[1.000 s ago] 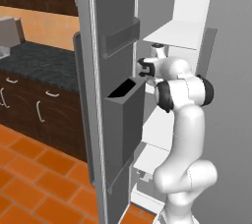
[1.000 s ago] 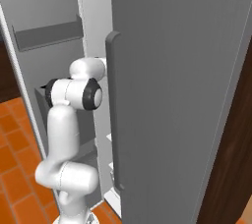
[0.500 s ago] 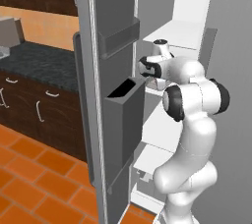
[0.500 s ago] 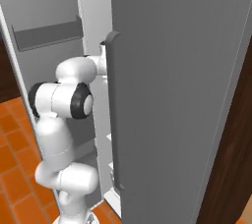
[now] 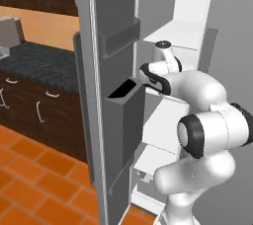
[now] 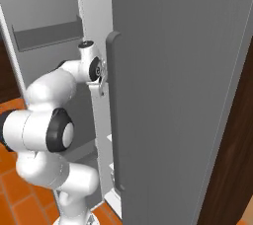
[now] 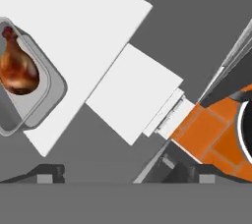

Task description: Take the meat container that has the chicken drumstick and place it on the second highest rack of the freezer. Then take the vegetable container that has the lemon wedge and onion and place it on the highest rack of the freezer.

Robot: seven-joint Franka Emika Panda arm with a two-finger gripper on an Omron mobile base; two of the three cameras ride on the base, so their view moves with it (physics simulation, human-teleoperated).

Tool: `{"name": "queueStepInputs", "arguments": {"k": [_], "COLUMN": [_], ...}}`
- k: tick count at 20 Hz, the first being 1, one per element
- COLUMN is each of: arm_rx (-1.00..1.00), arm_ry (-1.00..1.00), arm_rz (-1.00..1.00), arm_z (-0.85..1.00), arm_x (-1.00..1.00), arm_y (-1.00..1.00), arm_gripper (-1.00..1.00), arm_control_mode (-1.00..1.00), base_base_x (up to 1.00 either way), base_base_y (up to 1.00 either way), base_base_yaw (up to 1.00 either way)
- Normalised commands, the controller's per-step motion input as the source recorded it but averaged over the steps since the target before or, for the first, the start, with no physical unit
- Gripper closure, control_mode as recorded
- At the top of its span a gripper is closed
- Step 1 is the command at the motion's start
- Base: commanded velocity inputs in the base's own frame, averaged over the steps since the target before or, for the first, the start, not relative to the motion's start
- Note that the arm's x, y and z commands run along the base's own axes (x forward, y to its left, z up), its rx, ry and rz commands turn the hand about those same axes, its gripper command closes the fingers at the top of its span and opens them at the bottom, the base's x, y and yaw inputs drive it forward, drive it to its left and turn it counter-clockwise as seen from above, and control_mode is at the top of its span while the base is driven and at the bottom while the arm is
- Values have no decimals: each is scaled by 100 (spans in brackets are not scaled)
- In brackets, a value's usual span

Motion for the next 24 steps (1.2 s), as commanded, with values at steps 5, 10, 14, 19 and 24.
{"name": "queueStepInputs", "arguments": {"k": [5,10,14,19,24], "arm_rx": [4,0,6,9,1], "arm_ry": [-18,-22,-38,-27,-15], "arm_rz": [6,11,-1,-7,-2], "arm_z": [100,76,0,-26,-49], "arm_x": [-93,-100,-100,-100,-100], "arm_y": [0,0,-34,-33,-11], "arm_gripper": [-100,-100,-100,-100,-100], "arm_control_mode": [-100,-100,-100,-100,-100], "base_base_x": [0,0,0,0,0], "base_base_y": [0,0,0,0,0], "base_base_yaw": [0,0,0,0,0]}}
